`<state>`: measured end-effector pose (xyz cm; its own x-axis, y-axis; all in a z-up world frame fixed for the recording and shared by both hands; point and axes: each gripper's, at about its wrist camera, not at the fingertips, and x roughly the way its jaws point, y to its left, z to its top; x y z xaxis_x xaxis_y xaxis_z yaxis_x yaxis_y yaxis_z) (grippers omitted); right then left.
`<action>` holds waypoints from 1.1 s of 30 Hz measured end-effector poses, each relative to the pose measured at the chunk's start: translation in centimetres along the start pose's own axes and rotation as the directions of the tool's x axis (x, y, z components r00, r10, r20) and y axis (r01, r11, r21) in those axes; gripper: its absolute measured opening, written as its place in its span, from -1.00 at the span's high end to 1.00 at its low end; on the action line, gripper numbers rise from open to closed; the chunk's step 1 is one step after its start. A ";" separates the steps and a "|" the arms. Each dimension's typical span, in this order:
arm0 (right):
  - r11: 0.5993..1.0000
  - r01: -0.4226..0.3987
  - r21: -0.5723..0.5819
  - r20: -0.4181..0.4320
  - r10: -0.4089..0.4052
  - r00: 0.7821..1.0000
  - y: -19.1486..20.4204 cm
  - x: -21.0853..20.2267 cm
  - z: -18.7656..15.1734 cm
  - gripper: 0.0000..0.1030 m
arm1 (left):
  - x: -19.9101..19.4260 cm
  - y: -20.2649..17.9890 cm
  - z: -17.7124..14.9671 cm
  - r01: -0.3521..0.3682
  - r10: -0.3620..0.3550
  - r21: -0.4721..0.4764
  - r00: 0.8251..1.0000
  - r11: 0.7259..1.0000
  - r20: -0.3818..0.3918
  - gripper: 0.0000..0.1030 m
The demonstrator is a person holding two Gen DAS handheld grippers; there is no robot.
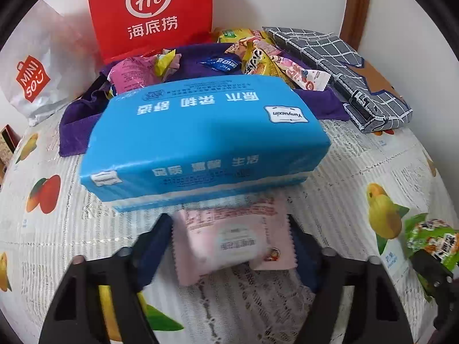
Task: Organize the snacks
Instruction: 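Grasp the pink cake packet with the left gripper while the right holds the green triangle snack, then lift both packets and carry them over the purple towel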
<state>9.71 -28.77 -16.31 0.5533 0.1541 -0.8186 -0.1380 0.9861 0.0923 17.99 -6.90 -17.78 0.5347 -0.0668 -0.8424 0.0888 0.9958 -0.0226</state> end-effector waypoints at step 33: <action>0.996 -0.043 -0.083 0.004 0.043 0.999 6.7 6.0 2.3 0.09 | -3.5 7.9 -5.3 -0.027 0.029 -0.023 0.998 0.999 0.056 -0.10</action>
<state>13.99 -21.10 -19.28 0.5503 0.1967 -0.8115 -0.2293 0.9701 0.0797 12.39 1.56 -17.86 0.5833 -0.0417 -0.8112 0.0548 0.9984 -0.0119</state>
